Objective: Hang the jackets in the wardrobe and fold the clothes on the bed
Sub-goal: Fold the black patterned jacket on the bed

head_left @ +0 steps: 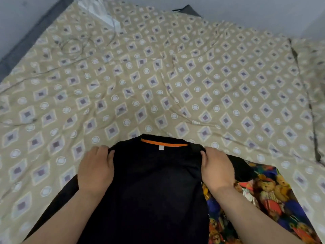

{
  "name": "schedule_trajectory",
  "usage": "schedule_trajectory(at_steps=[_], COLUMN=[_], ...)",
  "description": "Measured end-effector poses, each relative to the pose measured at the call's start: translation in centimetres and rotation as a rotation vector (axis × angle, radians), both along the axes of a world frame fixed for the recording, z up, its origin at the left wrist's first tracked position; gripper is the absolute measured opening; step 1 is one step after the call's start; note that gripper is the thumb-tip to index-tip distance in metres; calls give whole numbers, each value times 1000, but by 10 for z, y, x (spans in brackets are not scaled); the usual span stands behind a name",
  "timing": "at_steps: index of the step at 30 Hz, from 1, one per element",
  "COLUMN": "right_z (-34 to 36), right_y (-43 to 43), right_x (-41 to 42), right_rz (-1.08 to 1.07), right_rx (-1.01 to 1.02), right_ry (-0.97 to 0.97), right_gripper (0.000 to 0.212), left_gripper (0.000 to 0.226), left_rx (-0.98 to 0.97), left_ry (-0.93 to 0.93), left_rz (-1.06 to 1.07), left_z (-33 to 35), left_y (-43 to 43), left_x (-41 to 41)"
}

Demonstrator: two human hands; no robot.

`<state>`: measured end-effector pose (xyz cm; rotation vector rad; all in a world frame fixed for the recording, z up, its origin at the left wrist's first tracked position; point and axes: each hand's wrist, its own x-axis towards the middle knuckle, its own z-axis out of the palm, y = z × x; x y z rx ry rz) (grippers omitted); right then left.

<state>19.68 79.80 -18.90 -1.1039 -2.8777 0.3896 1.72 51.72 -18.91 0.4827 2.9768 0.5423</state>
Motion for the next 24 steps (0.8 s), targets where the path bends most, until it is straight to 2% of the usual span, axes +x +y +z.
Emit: schedule_trajectory(at_steps=[3,6,10,13,17,24], right_z=[-6,-7,-23,-34,-37,-29], right_y=[24,73,124,160,205,224], right_x=[-25,-93,-176,-226,-288,-315], right_rz=[23,91,218,152,92,119], right_rx=[92,153,219,237,241,221], right_ry=[69,55,63,128,148,80], right_gripper=[28,28,31,28,28,31], left_gripper=[29,31,28,26,29,28], left_rx=[50,76,-33,-39,-38,-58], left_ry=[22,71,157,273,261,226], left_rz=[41,-59,-112,-132,-183,-192], left_z=[-15,-16,-25,-27,-36,-38], left_y=[6,26,53,93,152,159], left_x=[-46,-94,-170,-248,-342,-363])
